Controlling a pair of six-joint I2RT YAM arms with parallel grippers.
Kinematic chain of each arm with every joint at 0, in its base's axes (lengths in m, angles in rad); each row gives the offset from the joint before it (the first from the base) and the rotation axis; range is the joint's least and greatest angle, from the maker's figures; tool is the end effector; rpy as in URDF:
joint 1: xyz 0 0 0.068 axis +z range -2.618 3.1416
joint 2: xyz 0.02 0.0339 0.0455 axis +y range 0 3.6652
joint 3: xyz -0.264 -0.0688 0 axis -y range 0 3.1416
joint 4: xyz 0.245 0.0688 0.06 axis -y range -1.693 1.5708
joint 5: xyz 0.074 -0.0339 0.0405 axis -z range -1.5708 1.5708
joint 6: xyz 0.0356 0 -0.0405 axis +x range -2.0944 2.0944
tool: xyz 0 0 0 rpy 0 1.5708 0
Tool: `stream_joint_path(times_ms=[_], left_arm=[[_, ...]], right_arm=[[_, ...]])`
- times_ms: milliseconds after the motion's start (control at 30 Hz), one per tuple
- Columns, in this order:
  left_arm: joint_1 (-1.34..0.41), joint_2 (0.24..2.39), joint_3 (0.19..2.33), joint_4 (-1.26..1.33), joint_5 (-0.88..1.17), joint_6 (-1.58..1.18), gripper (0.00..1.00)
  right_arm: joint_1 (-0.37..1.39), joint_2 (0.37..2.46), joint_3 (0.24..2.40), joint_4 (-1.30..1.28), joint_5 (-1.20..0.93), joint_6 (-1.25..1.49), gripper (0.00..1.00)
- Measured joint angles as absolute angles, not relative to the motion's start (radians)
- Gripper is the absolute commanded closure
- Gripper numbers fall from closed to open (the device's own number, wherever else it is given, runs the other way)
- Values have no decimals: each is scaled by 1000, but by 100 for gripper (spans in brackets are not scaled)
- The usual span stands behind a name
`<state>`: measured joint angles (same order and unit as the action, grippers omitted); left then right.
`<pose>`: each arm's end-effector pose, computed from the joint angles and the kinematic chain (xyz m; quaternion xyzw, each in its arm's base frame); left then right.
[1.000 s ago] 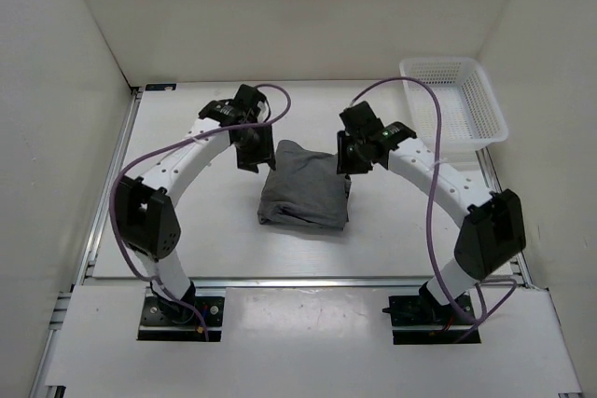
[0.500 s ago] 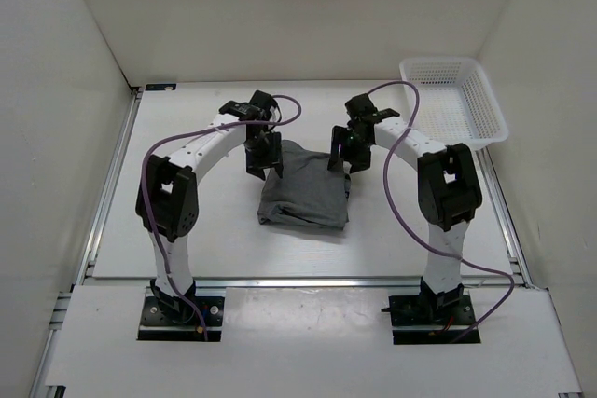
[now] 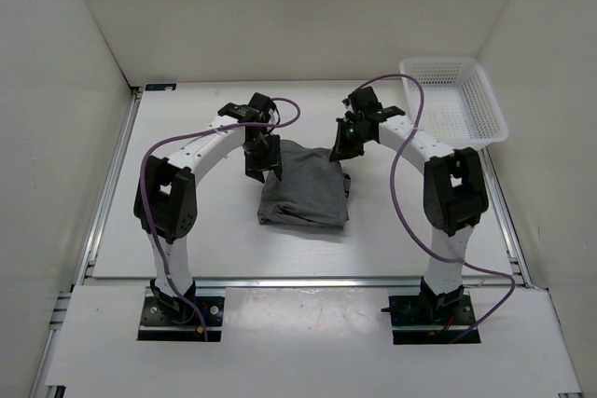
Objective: Fold and stack the shorts
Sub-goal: Fold the shorts
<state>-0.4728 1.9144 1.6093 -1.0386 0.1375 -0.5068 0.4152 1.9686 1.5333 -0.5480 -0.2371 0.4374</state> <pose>0.3408 -0.1798 0.2392 -0.0091 0.9912 -0.1134 0.0676 0.3900 0.1811 0.2176 -0.0237 0.9508 0.2220 0.2150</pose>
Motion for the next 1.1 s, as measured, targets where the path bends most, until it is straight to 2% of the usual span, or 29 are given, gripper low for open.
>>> stream_joint_path(times_ms=[267, 400, 433, 467, 500, 567, 633, 733, 867, 1000, 1033, 1100], left_arm=[[-473, 1914, 1609, -1041, 138, -508, 41], [-473, 1914, 1615, -1047, 139, -501, 37], [-473, 1914, 1619, -1048, 142, -496, 36], [-473, 1916, 1623, -1049, 144, -493, 36], [-473, 1917, 1628, -1050, 147, -492, 34], [-473, 1922, 1637, -1050, 150, -486, 31], [-475, 1923, 1638, -1054, 151, -482, 30], [-485, 1922, 1627, -1055, 151, -477, 30], [-513, 1881, 1494, -1021, 169, -480, 23], [-549, 1849, 1356, -1011, 189, -493, 23], [-559, 1850, 1340, -1004, 192, -496, 27], [-573, 1851, 1322, -990, 192, -504, 42]], right_arm=[[433, 1668, 1450, -604, -181, 463, 100], [439, 1604, 1402, -650, -145, 492, 100], [439, 1602, 1392, -661, -134, 498, 96], [438, 1604, 1383, -672, -118, 505, 65], [438, 1610, 1377, -683, -99, 519, 44], [439, 1632, 1377, -715, -41, 530, 17], [440, 1654, 1377, -735, 18, 538, 10], [450, 1650, 1375, -765, 104, 545, 9], [487, 1573, 1320, -762, 155, 552, 9], [529, 1477, 1196, -756, 122, 572, 16], [537, 1466, 1161, -748, 103, 578, 23], [551, 1459, 1085, -726, 65, 598, 29]])
